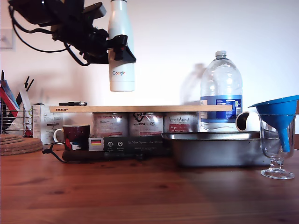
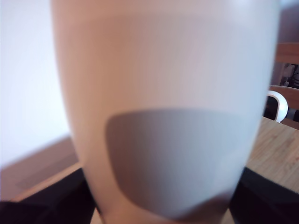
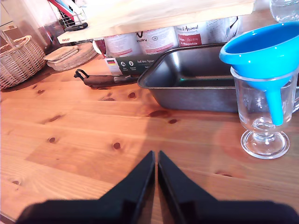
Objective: Pick up the water bottle and place it on the shelf at the back
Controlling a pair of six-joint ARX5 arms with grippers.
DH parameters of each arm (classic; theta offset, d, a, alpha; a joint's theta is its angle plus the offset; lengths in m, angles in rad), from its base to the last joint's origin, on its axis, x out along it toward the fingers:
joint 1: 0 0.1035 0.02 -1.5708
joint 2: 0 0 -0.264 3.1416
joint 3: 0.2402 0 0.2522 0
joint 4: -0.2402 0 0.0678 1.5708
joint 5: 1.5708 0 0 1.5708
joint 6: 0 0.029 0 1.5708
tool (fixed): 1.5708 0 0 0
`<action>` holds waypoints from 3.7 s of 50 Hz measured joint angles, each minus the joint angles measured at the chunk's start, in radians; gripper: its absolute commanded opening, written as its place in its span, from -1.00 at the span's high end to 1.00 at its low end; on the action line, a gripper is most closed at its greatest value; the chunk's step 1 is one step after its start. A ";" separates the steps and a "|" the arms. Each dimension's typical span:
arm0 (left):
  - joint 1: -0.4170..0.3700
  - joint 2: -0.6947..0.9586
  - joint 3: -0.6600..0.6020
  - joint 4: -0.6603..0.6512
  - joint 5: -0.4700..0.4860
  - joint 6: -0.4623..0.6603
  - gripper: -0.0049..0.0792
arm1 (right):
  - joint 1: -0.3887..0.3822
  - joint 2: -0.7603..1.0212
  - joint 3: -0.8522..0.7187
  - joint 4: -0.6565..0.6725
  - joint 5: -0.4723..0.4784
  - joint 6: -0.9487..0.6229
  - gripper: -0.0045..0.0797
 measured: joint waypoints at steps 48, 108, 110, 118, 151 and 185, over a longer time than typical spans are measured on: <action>-0.005 0.054 0.024 -0.100 0.002 -0.011 0.51 | 0.000 0.000 0.000 0.002 0.000 0.000 0.92; -0.005 0.054 0.024 -0.094 -0.003 -0.026 -0.41 | 0.000 0.000 0.000 0.002 0.000 0.002 0.92; -0.005 0.054 0.024 -0.093 -0.003 -0.026 -0.42 | 0.000 0.000 0.000 0.002 0.000 0.002 0.92; -0.005 0.054 0.024 -0.085 -0.003 -0.026 -0.58 | 0.000 0.000 0.000 0.002 0.000 0.002 0.92; -0.004 0.054 0.038 -0.098 -0.002 -0.029 -0.95 | 0.000 0.000 0.000 0.002 0.000 0.002 0.92; -0.014 0.054 0.038 -0.100 -0.018 0.002 -0.95 | 0.000 0.000 0.000 0.002 0.000 0.002 0.92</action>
